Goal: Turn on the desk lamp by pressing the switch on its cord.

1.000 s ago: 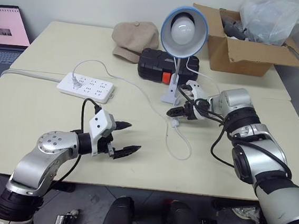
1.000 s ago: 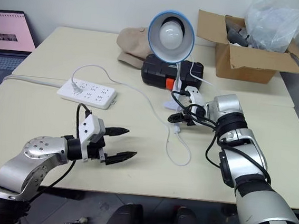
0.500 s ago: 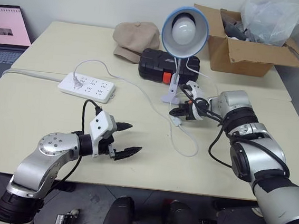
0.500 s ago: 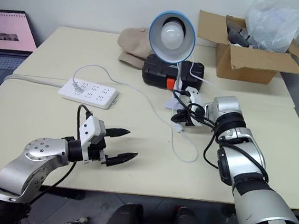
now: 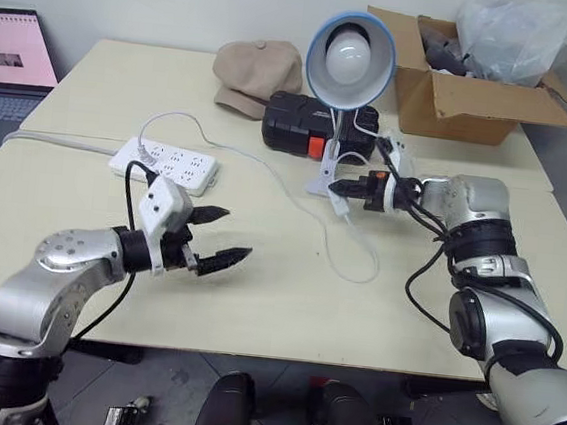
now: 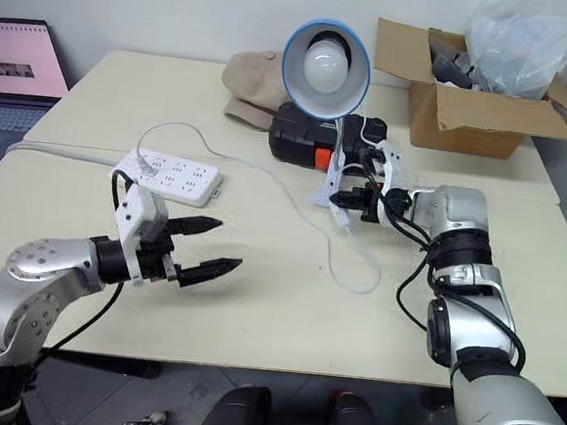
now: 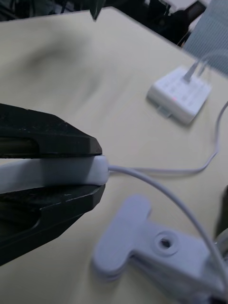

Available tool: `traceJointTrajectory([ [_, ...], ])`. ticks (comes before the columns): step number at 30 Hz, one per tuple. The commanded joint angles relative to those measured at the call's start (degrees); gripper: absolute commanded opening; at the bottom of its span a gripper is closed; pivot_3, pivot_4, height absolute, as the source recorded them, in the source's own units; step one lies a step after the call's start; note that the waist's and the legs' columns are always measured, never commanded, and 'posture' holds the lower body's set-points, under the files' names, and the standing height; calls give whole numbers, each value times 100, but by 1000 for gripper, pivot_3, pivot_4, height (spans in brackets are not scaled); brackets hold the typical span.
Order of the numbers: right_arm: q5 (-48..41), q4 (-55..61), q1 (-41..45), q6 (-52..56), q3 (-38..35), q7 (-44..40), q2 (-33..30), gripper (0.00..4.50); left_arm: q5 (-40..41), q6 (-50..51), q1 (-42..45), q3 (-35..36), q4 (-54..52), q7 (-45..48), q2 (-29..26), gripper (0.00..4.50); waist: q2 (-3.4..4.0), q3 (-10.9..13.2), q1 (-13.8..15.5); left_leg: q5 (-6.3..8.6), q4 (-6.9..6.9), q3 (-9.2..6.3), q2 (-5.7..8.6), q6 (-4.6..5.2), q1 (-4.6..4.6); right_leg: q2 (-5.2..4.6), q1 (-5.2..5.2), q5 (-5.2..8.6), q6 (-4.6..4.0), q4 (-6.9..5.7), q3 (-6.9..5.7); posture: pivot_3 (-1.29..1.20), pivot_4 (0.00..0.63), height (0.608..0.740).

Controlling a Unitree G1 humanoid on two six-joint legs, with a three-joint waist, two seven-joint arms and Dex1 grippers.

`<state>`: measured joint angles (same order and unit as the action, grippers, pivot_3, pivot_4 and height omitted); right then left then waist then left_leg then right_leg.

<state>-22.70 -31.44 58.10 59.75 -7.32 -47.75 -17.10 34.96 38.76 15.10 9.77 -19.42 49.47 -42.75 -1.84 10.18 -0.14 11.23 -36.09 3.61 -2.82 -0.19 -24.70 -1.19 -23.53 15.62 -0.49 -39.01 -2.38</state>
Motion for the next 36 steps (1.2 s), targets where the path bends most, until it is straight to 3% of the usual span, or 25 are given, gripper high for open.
traceJointTrajectory([
  [1, -657, 1248, -243, 454, -262, -25, 28, 387, 674, 455, 702, 294, 38, -175, 158, 4500, 0, 0, -4, 0, 0, 2, 0, 0, 0, 0, 0, 0, 1, 0, 2, 0, 150, 740],
  [4, -1080, 1961, -454, 753, -363, -38, 6, 387, 1482, 1025, 1316, 328, 78, -368, 509, 4500, 0, 0, -3, 0, -1, 2, 2, 0, 0, -1, 1, -1, 1, 1, 3, 0, 150, 740],
  [8, -1552, 2478, -544, 1082, -506, -14, -32, 387, 1885, 1446, 1650, 149, 177, -419, 742, 4500, 0, 0, -4, 0, -1, 0, 3, -1, -1, -1, 2, -1, 1, 1, 2, 0, 150, 740],
  [17, -2427, 3232, -690, 1569, -729, 191, -75, 387, 2178, 1794, 1698, -277, 619, -186, 1156, 4500, 0, 0, -32, -1, -1, -2, 2, -1, 2, 3, 2, -3, -3, -2, 2, 0, 150, 740],
  [21, -2732, 3542, -750, 1748, -684, 206, -148, 387, 2441, 1832, 1896, -205, 947, -323, 1623, 4500, 0, 0, -19, -1, -2, -1, 5, -1, 2, 2, 3, -3, -3, -2, 3, 0, 150, 740],
  [36, -3222, 3652, -785, 1794, -549, 424, -368, 387, 2770, 1922, 1909, -195, 1066, -223, 1864, 4500, 0, 0, -17, -1, -3, -1, 5, -1, 1, 2, 3, -2, -1, 0, 4, 0, 150, 740],
])
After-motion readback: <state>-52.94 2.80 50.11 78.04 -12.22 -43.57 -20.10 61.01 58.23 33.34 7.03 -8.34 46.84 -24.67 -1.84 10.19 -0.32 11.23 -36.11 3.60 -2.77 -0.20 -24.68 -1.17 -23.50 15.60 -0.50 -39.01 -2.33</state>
